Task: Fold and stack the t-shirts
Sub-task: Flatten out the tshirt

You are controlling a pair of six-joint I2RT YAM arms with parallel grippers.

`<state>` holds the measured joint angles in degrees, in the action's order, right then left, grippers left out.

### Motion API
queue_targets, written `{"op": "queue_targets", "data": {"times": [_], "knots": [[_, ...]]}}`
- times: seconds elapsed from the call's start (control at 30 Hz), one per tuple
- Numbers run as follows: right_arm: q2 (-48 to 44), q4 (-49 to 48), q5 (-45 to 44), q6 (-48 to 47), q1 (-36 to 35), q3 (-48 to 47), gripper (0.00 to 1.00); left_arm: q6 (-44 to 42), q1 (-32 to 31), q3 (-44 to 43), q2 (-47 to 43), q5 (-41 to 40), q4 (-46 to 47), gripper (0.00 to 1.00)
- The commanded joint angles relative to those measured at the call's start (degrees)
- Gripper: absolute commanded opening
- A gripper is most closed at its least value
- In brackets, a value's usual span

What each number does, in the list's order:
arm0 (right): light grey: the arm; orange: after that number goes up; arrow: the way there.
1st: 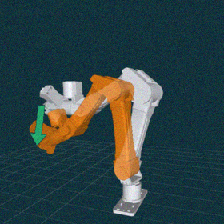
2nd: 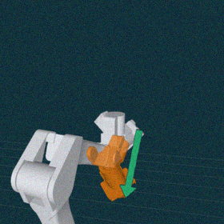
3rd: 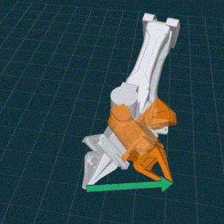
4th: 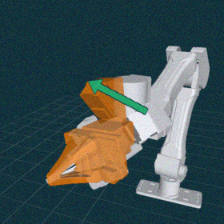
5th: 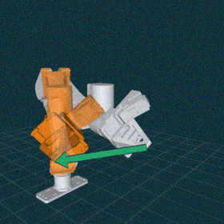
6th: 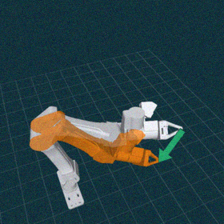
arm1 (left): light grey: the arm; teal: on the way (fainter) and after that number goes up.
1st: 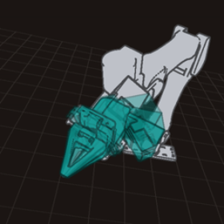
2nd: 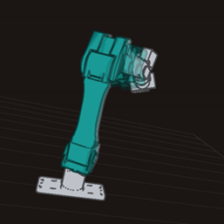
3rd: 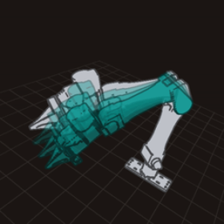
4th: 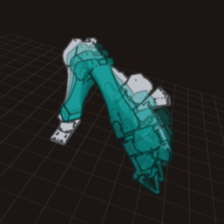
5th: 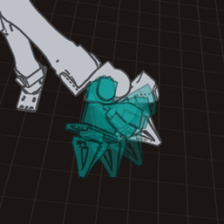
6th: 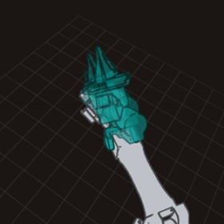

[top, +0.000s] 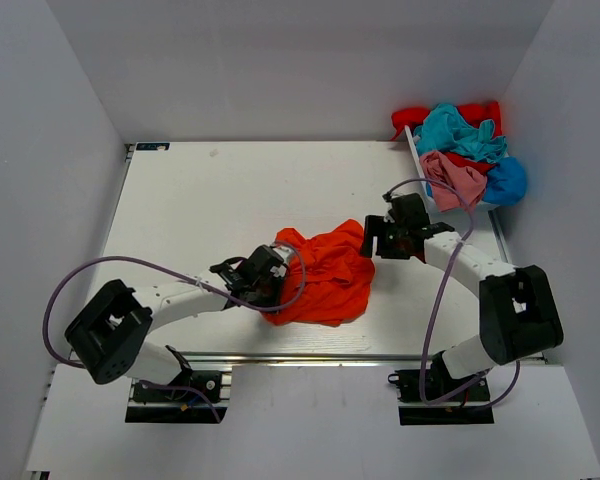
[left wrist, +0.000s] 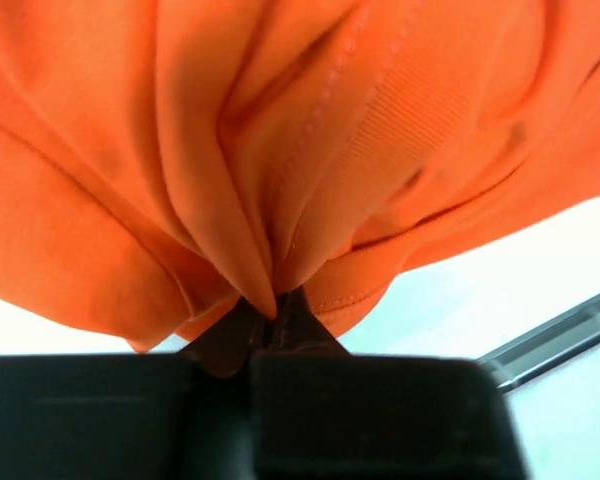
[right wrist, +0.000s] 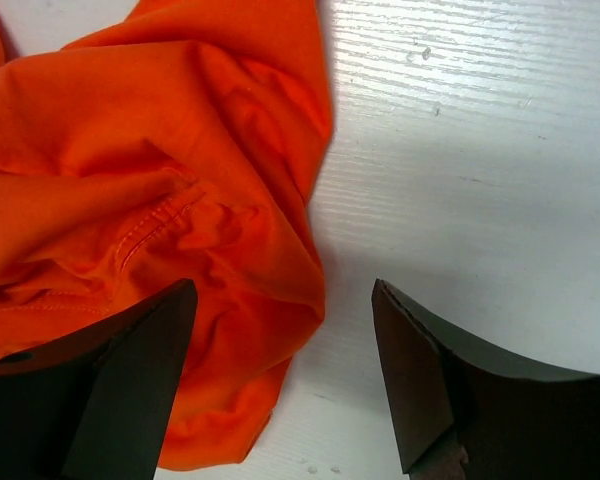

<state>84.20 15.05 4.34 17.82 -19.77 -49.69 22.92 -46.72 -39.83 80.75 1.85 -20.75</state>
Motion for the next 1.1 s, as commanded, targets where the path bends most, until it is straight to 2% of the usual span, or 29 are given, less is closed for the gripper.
{"op": "queue_targets", "data": {"times": [0.0, 0.1, 0.2, 0.23, 0.3, 0.33, 0.4, 0.53, 0.57, 0.6, 0.83, 0.9, 1.07], "knots": [[1.75, -3.96, -0.56, 0.99, -1.06, 1.08, 0.75, 1.08, -0.48, -0.07, -4.27, -1.58, -0.25, 0.00], [2.98, -6.68, 0.75, 0.55, -1.67, 1.70, 0.71, 1.08, -0.48, -0.07, -9.20, -1.58, -0.25, 0.00], [4.21, -9.15, 3.22, -0.42, -2.64, 2.32, 0.58, 0.37, -0.48, -1.30, -13.23, -1.06, -0.78, 0.00], [4.65, -9.77, 3.05, -0.16, -2.90, 2.32, 0.48, 0.37, -0.48, -2.08, -14.21, -1.06, -1.39, 0.00], [6.32, -9.69, 1.82, 0.10, -3.26, 1.53, 0.37, 0.37, -0.48, -2.88, -15.97, -2.55, -2.01, 0.00], [6.67, -8.99, 1.29, -0.07, -3.61, 0.74, 0.22, 0.37, -0.48, -3.75, -17.37, -3.51, -2.88, 0.00], [7.03, -8.37, -1.07, -0.16, -3.96, -1.18, 0.02, -0.24, -0.48, -5.69, -18.00, -4.74, -3.59, 0.00], [1.94, -7.14, -5.99, -0.33, -4.14, -3.65, 0.00, -0.76, -0.48, -11.21, -19.49, -10.01, -6.22, 0.00], [0.80, -7.23, -7.92, -0.51, -4.22, -4.27, 0.00, -0.77, -0.48, -12.71, -19.49, -13.50, -6.23, 0.00], [-3.04, -6.53, -8.55, -0.86, -4.22, -6.80, 0.00, -1.29, -0.48, -14.38, -19.49, -15.36, -7.10, 0.00], [-13.01, -2.66, -18.65, -3.76, -3.79, -18.50, 0.00, -6.64, 0.66, -33.01, -17.56, -31.09, -8.95, 0.00], [-14.41, -1.43, -21.28, -4.72, -3.87, -23.42, 0.00, -8.58, 0.66, -37.39, -17.56, -32.69, -8.95, 0.00], [-18.20, -2.31, -20.52, -8.94, -3.96, -32.54, 0.00, -16.66, 0.66, -42.95, -19.13, -33.40, -3.95, 0.00]]}}
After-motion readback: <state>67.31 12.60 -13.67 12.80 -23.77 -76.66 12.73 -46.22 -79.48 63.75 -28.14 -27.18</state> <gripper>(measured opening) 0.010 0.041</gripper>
